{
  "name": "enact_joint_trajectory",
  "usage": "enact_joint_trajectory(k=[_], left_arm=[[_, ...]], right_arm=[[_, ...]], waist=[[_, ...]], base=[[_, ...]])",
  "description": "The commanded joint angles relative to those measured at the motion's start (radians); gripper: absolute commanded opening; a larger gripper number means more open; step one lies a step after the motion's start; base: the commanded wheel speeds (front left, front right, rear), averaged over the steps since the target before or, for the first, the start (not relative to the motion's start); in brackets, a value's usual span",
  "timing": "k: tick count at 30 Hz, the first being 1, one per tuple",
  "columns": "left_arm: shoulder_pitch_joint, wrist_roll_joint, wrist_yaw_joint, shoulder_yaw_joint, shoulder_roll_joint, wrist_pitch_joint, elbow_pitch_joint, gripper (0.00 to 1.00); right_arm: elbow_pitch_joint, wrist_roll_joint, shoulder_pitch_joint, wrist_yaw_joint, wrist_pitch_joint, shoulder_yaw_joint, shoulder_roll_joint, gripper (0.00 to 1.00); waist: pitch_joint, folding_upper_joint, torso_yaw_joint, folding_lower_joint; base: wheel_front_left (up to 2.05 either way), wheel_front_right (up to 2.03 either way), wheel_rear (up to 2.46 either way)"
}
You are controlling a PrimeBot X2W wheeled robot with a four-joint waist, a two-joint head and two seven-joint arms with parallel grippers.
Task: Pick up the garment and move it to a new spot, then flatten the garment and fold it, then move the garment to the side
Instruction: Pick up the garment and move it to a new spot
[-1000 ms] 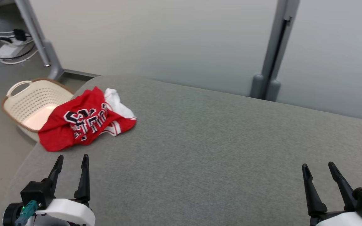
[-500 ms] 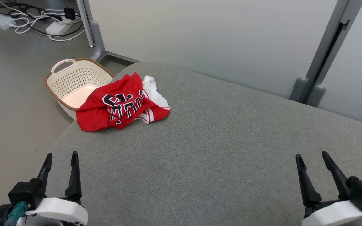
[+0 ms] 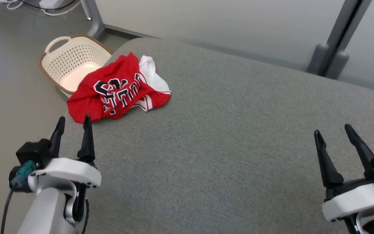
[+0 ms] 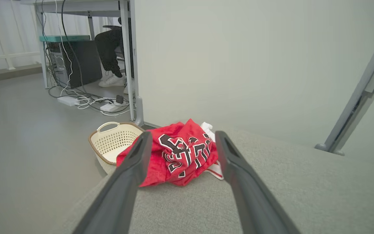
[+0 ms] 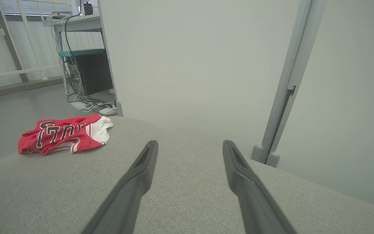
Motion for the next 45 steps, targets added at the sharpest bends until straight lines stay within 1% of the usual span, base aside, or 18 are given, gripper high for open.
enact_joint_trajectory(k=[1, 5, 10, 14, 18, 19, 20, 21, 22, 24, 27, 33, 36, 41, 42, 43, 44, 45], left_arm=[[-0.052, -0.010, -0.014, 0.006, -0.002, -0.003, 0.031, 1.00], [-0.190, -0.047, -0.048, 0.029, -0.006, -0.006, 0.193, 1.00], [-0.360, -0.082, -0.083, 0.055, 0.003, -0.008, 0.424, 1.00], [-0.467, -0.092, -0.091, 0.068, 0.029, -0.008, 0.596, 1.00], [-0.540, -0.108, -0.091, 0.086, 0.051, -0.009, 0.711, 1.00], [-0.549, -0.108, -0.094, 0.088, 0.057, -0.009, 0.728, 0.92], [-0.557, -0.102, -0.085, 0.092, 0.069, -0.007, 0.731, 0.45], [-0.559, -0.101, -0.087, 0.096, 0.071, -0.007, 0.730, 0.00], [-0.557, -0.098, -0.090, 0.100, 0.072, -0.007, 0.722, 0.00], [-0.538, -0.077, -0.077, 0.112, 0.085, -0.008, 0.678, 0.00], [-0.486, -0.037, -0.061, 0.134, 0.083, -0.008, 0.581, 0.00], [-0.312, 0.038, -0.061, 0.207, 0.057, -0.008, 0.332, 0.00], [-0.206, 0.080, -0.053, 0.237, 0.029, -0.009, 0.194, 0.00], [-0.020, 0.146, -0.049, 0.219, -0.026, -0.009, -0.012, 0.00], [0.017, 0.155, -0.048, 0.210, -0.034, -0.009, -0.047, 0.00], [0.092, 0.170, -0.046, 0.185, -0.048, -0.008, -0.102, 0.00], [0.092, 0.170, -0.046, 0.185, -0.048, -0.008, -0.102, 0.00], [0.122, 0.181, -0.049, 0.169, -0.050, 0.000, -0.133, 0.00]], right_arm=[[-0.016, -0.009, -0.029, 0.000, 0.011, 0.002, -0.015, 1.00], [-0.060, -0.023, -0.101, 0.000, 0.039, 0.012, -0.039, 1.00], [-0.070, -0.029, -0.167, 0.000, 0.043, 0.008, -0.047, 1.00], [-0.067, -0.041, -0.195, 0.000, 0.034, 0.009, -0.050, 1.00], [-0.059, -0.045, -0.204, 0.000, 0.025, 0.004, -0.048, 1.00], [-0.058, -0.046, -0.205, 0.000, 0.022, 0.002, -0.046, 1.00], [-0.057, -0.048, -0.205, 0.000, 0.021, 0.000, -0.045, 1.00], [-0.056, -0.048, -0.203, 0.000, 0.020, -0.003, -0.043, 1.00], [-0.055, -0.049, -0.202, 0.000, 0.020, -0.006, -0.042, 1.00], [-0.052, -0.052, -0.199, 0.000, 0.014, -0.012, -0.040, 1.00], [-0.039, -0.053, -0.191, 0.000, 0.003, -0.017, -0.033, 1.00], [0.010, -0.030, -0.155, 0.000, -0.031, -0.003, -0.012, 1.00], [0.037, -0.017, -0.130, 0.000, -0.052, 0.009, 0.000, 1.00], [0.075, 0.006, -0.084, 0.000, -0.077, 0.024, 0.021, 1.00], [0.082, 0.009, -0.076, 0.000, -0.085, 0.035, 0.023, 1.00], [0.102, 0.022, -0.058, 0.000, -0.095, 0.053, 0.027, 1.00], [0.102, 0.022, -0.058, 0.000, -0.095, 0.053, 0.027, 1.00], [0.107, 0.027, -0.047, 0.000, -0.098, 0.057, 0.028, 1.00]], waist=[[0.147, -0.0001, -0.095, 0.0000], [0.272, -0.0001, -0.154, 0.0000], [0.379, -0.0001, -0.208, 0.0000], [0.427, -0.0001, -0.234, 0.0000], [0.446, -0.0001, -0.246, 0.0000], [0.447, -0.0001, -0.247, 0.0000], [0.447, -0.0001, -0.247, 0.0000], [0.446, -0.0001, -0.246, 0.0000], [0.445, -0.0001, -0.244, 0.0000], [0.434, -0.0001, -0.241, 0.0000], [0.405, -0.0001, -0.237, 0.0000], [0.282, -0.0001, -0.245, 0.0000], [0.206, -0.0001, -0.255, 0.0000], [0.087, -0.0001, -0.284, 0.0000], [0.062, -0.0001, -0.294, 0.0000], [0.016, -0.0001, -0.316, 0.0000], [0.016, -0.0001, -0.316, 0.0000], [-0.002, -0.0001, -0.326, 0.0000]], base=[[0.00, 0.00, 0.00], [0.00, 0.00, 0.00], [0.00, 0.00, 0.00], [0.00, 0.00, 0.00], [0.00, 0.00, 0.00], [0.00, 0.00, 0.00], [0.00, 0.00, 0.00], [0.00, 0.00, 0.00], [0.00, 0.00, 0.00], [0.00, 0.00, 0.00], [0.00, 0.00, 0.00], [0.00, 0.00, 0.00], [0.00, 0.00, 0.00], [0.00, 0.00, 0.00], [0.00, 0.00, 0.00], [0.00, 0.00, 0.00], [0.00, 0.00, 0.00], [0.00, 0.00, 0.00]])
